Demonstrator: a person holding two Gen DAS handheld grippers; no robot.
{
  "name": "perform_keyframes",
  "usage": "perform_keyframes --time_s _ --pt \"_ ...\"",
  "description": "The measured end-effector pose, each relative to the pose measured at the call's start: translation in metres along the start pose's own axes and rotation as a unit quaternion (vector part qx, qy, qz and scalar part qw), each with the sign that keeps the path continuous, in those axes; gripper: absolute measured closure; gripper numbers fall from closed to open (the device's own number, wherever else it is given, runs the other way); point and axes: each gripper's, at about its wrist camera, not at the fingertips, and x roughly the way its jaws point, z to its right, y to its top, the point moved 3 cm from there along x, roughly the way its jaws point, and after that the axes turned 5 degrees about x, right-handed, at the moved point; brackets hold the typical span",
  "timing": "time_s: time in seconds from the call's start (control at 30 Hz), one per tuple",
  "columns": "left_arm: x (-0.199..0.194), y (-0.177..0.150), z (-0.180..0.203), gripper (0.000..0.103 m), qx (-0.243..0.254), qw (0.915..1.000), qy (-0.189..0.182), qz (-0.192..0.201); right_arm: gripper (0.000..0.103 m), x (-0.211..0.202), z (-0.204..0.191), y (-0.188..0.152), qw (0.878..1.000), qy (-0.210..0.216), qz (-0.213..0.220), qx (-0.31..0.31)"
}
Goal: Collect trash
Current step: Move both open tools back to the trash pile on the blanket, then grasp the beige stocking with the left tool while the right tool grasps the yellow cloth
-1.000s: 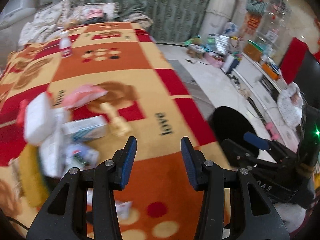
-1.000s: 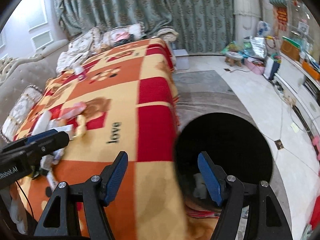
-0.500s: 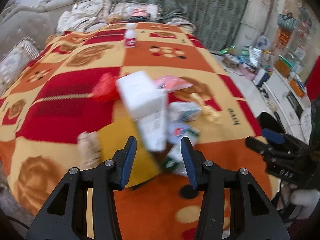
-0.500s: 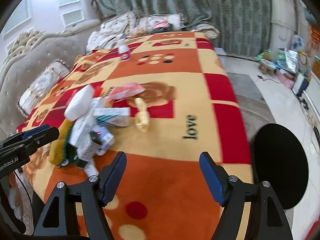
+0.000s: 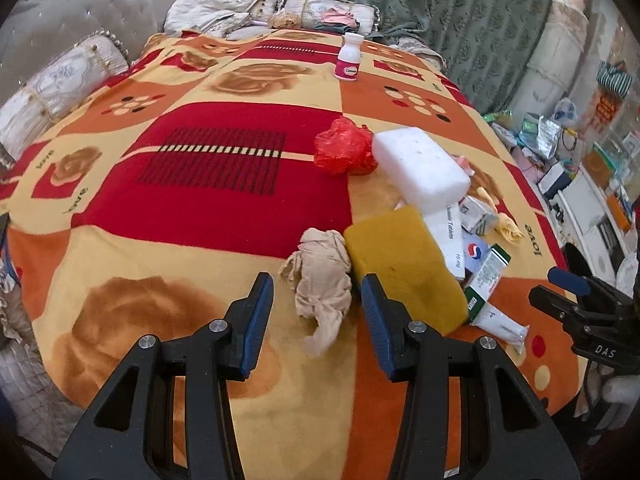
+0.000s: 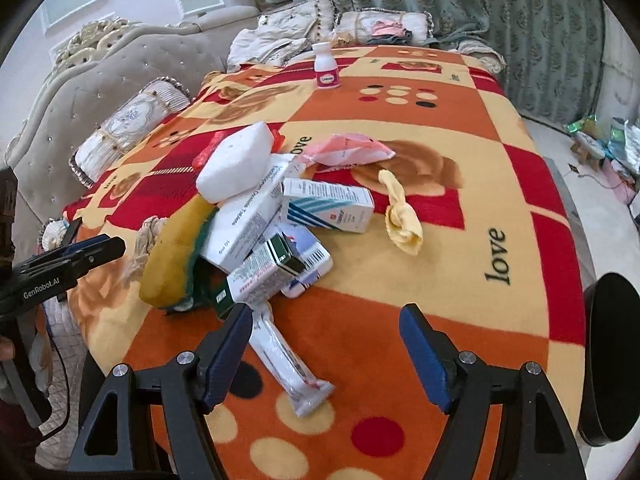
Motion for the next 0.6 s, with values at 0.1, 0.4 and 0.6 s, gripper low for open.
perform_keyframes --time_s 0.1,0.4,0.6 --pt "0.011 0.001 -0.003 0.059 -0.006 0.9999 -0.007 -0.012 0.029 0.003 0.004 0.004 1.000 -0.005 -0.002 0.004" --pt "0.047 0.009 -0.007 0.059 -0.016 0.9990 -0.027 -0.031 0.029 0.018 0.045 0.032 0.999 -0.037 0.008 0.039" --pt "0.057 0.011 -0.009 0.059 -0.024 0.9982 -0.041 -0.037 0.051 0.056 0.064 0.055 0.997 -0.056 -0.014 0.044"
